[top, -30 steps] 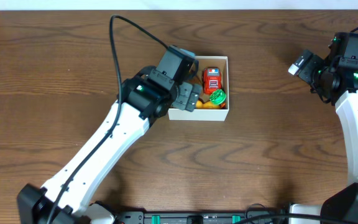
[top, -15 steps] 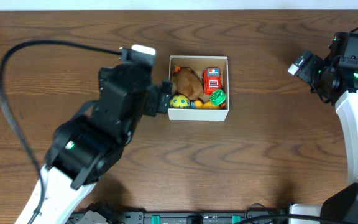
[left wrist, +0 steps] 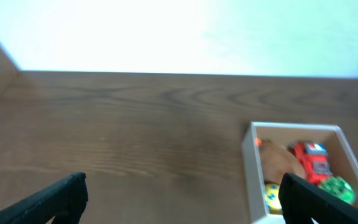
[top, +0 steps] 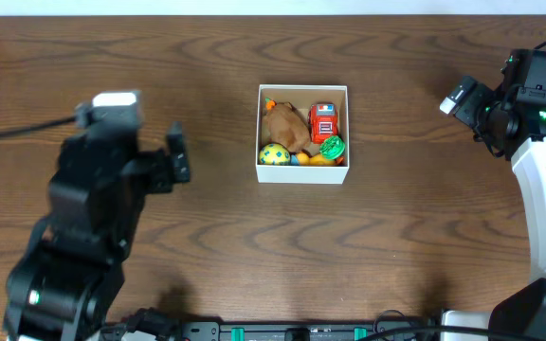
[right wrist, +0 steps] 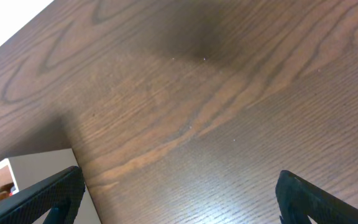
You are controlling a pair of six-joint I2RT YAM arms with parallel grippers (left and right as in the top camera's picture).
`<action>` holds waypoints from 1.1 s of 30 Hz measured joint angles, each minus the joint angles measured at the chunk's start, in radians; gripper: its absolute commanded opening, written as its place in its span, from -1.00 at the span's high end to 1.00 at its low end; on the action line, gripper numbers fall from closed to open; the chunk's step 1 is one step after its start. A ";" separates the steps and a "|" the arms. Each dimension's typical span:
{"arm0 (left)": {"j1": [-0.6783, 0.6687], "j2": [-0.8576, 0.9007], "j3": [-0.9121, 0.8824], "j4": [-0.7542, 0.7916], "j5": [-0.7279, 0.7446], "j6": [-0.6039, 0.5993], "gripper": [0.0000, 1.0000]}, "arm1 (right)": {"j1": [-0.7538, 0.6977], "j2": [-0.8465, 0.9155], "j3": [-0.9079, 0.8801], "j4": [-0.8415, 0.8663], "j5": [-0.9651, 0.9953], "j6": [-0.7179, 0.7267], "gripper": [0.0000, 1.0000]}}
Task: Pack container
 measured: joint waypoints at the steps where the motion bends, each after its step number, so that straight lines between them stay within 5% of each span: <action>1: 0.031 -0.037 -0.044 0.018 0.010 0.000 -0.96 | 0.000 0.000 0.000 0.000 0.000 0.000 -0.99; 17: 0.159 -0.580 -0.745 0.177 0.059 0.000 -0.96 | 0.000 0.000 0.000 0.000 -0.003 0.000 -0.98; 33: 0.162 -0.863 -1.099 0.245 0.060 0.000 -0.96 | 0.000 0.000 0.000 0.000 -0.003 0.000 -0.98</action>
